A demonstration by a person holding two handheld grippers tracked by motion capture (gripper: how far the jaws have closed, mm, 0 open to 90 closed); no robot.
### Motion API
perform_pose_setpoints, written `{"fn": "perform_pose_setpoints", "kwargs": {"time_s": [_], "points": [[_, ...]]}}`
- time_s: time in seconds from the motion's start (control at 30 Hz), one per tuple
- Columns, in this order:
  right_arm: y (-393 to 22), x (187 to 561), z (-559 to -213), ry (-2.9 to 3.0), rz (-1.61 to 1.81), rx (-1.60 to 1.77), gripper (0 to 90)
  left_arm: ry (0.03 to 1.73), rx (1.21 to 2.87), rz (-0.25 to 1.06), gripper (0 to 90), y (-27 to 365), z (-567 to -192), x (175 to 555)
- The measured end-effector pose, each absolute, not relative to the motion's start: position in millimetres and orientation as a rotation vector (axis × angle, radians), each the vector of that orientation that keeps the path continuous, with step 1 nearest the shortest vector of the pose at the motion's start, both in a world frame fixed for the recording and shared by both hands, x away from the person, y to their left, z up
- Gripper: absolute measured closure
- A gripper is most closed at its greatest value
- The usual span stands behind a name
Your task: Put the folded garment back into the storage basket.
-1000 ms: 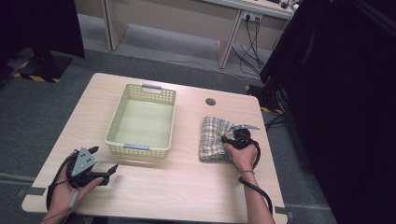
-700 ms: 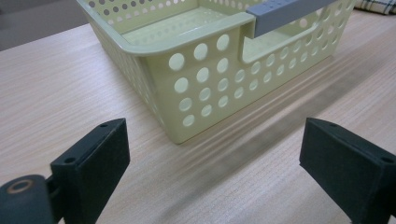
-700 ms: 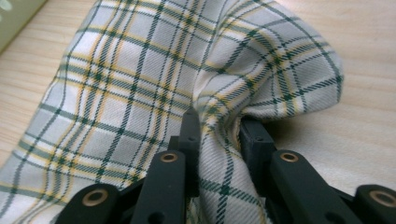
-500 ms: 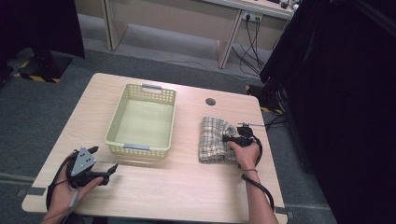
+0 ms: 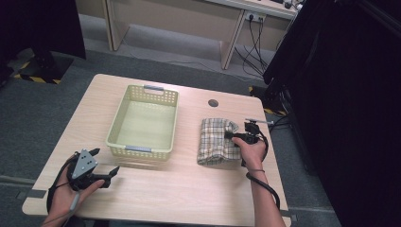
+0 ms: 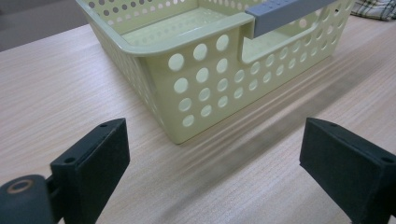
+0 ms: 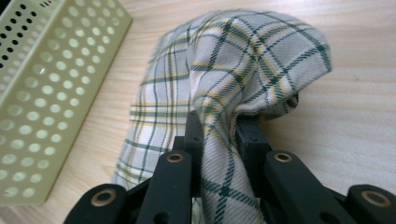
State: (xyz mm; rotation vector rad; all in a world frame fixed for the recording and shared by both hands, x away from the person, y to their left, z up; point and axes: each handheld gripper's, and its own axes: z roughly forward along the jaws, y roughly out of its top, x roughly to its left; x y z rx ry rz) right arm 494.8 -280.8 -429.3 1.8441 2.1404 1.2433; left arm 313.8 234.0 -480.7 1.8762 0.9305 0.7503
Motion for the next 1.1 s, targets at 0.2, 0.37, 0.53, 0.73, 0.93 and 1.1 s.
{"fn": "perform_pose_setpoints", "kwargs": {"time_s": [0.2, 0.37, 0.53, 0.73, 0.93, 1.1], "points": [[-271, 495, -412, 2.16, 1.278, 1.816, 78.3, 0.93, 1.876, 0.75, 8.0, 234, -481, 314], [-260, 495, -397, 2.181, 1.279, 1.778, 78.3, 0.928, 1.876, 0.751, 8.0, 234, -481, 314], [-253, 496, -389, 2.185, 1.287, 1.765, 78.3, 0.927, 1.877, 0.751, 8.0, 234, -481, 314], [-243, 499, -375, 2.194, 1.309, 1.747, 78.3, 0.926, 1.876, 0.75, 7.9, 234, -481, 314], [-237, 501, -366, 2.196, 1.315, 1.729, 78.3, 0.926, 1.877, 0.751, 7.9, 234, -481, 314], [-230, 504, -355, 2.184, 1.333, 1.72, 78.2, 0.927, 1.876, 0.75, 8.0, 234, -481, 314]]}}
